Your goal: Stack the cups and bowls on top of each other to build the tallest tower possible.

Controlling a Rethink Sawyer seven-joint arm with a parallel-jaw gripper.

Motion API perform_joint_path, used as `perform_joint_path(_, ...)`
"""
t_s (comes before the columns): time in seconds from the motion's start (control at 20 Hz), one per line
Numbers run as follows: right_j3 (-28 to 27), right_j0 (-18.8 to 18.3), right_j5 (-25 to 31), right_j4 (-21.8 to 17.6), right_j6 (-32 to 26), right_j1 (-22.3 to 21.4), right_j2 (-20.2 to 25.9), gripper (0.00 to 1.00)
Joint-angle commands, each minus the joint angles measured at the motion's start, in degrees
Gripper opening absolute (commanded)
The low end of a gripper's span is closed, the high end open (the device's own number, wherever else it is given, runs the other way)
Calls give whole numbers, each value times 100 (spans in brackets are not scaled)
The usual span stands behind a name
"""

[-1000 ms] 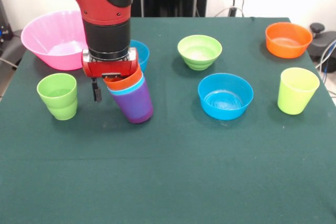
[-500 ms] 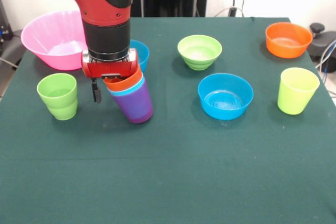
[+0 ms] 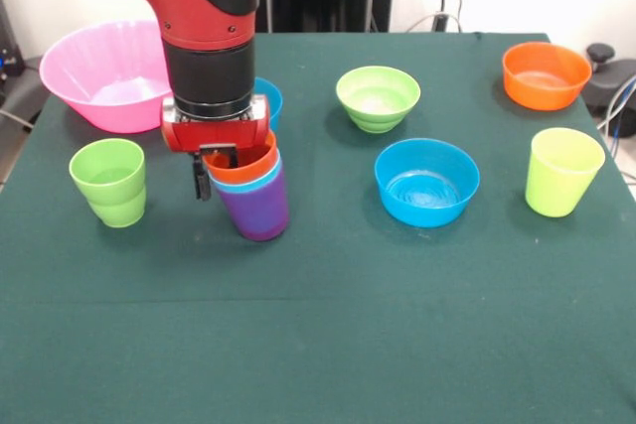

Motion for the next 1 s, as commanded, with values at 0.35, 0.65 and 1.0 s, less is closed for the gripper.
perform_joint_path(0.35, 201, 233, -370, -311, 314, 828, -73, 0)
perform_joint_path(0.65, 47, 302, -213, -248, 331, 887, -77, 0)
perform_joint_path(1.0, -51, 512, -270, -147, 620, 969, -150, 0)
